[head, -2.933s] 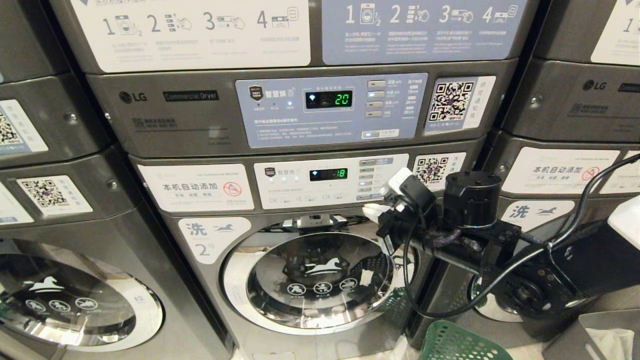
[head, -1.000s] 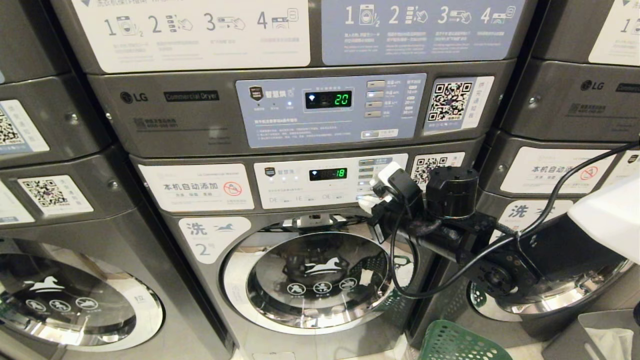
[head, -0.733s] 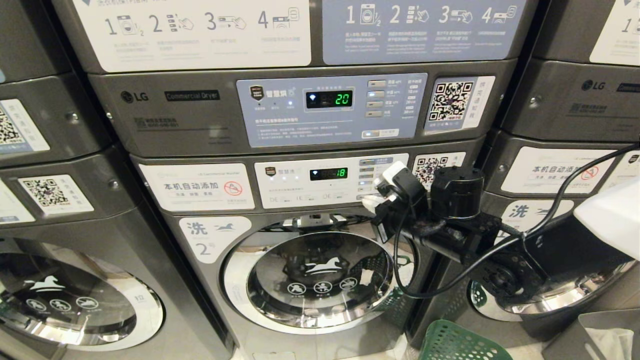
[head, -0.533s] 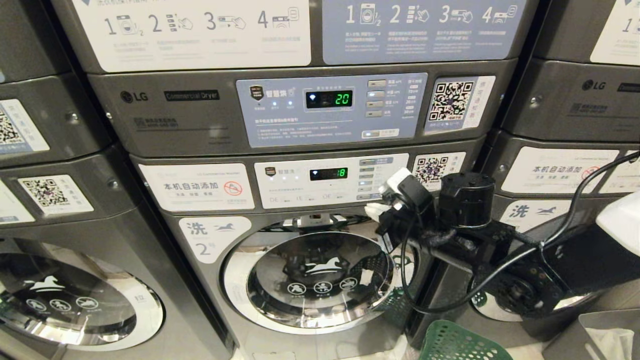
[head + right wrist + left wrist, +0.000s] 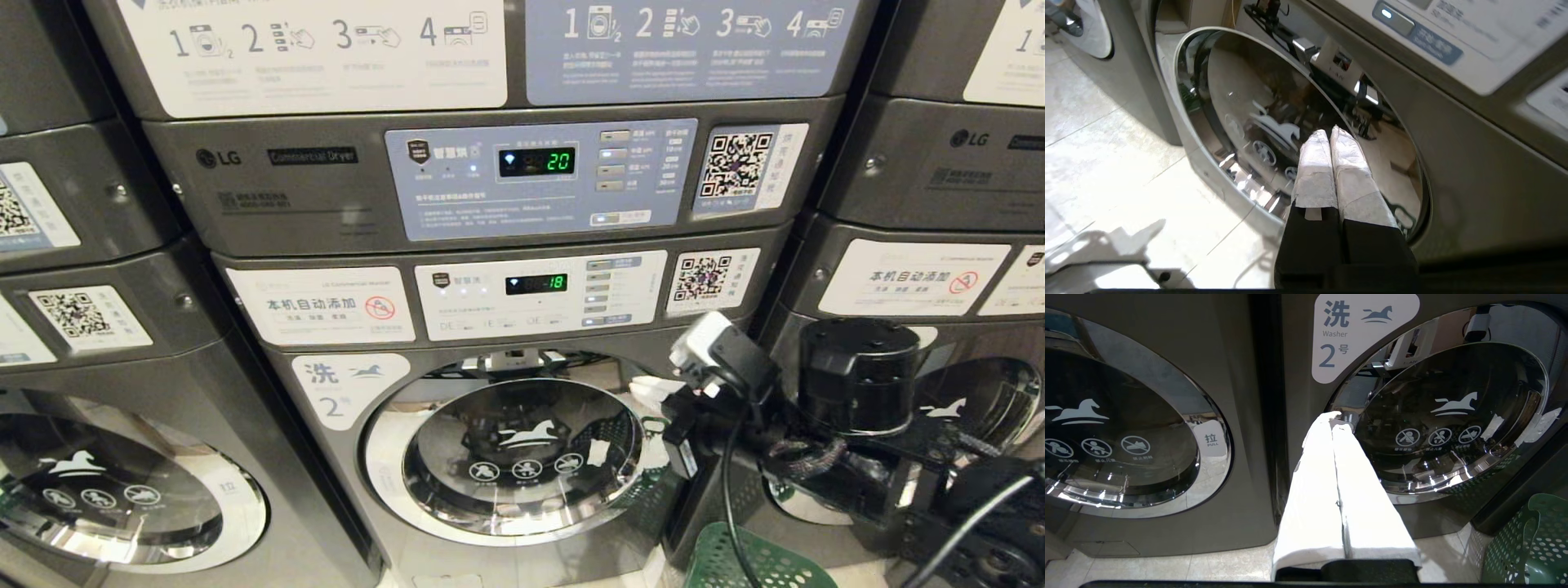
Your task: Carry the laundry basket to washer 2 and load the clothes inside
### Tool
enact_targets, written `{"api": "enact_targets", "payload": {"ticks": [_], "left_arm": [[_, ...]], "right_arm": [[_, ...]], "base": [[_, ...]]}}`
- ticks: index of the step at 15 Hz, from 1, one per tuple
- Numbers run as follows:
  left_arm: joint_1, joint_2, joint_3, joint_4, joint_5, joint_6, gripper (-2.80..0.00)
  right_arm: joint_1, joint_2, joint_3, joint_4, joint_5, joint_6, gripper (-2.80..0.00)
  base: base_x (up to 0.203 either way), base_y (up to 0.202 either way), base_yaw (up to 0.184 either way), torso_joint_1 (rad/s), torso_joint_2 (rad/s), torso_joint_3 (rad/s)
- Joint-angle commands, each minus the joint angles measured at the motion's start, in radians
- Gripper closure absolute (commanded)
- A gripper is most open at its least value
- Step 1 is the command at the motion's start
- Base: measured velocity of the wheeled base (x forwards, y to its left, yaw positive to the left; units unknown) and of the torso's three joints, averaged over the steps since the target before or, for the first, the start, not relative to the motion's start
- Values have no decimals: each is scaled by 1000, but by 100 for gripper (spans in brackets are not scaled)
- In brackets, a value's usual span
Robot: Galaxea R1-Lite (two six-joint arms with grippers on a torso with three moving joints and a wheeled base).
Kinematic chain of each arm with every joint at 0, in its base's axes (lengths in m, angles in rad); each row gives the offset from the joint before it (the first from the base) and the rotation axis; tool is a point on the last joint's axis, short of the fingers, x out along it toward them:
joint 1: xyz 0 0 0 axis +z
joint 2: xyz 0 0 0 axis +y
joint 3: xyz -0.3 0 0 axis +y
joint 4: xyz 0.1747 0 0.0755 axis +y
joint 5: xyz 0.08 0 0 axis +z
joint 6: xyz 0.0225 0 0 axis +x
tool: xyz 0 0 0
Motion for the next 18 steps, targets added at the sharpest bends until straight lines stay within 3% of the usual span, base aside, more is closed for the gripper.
{"api": "enact_targets", "payload": {"ticks": [1,3,6,9,11,12,14,18], "left_arm": [[0,0,9,0,1,0,0],[1,0,9,0,1,0,0],[1,0,8,0,1,0,0],[0,0,9,0,1,0,0],[1,0,9,0,1,0,0],[-1,0,9,0,1,0,0],[0,0,9,-1,1,0,0],[1,0,9,-2,1,0,0]], "right_arm": [[-10,-162,33,104,-7,17,0],[-69,-340,47,320,-15,58,0],[-263,-652,120,575,24,145,0],[-499,-982,290,702,107,190,0],[-607,-1179,450,738,149,190,0],[-632,-1263,510,750,161,187,0],[-588,-1384,570,779,165,176,0],[-575,-1630,576,850,112,87,0]], "base": [[0,0,0,0,0,0],[0,0,0,0,0,0],[0,0,0,0,0,0],[0,0,0,0,0,0],[0,0,0,0,0,0],[0,0,0,0,0,0],[0,0,0,0,0,0],[0,0,0,0,0,0]]}}
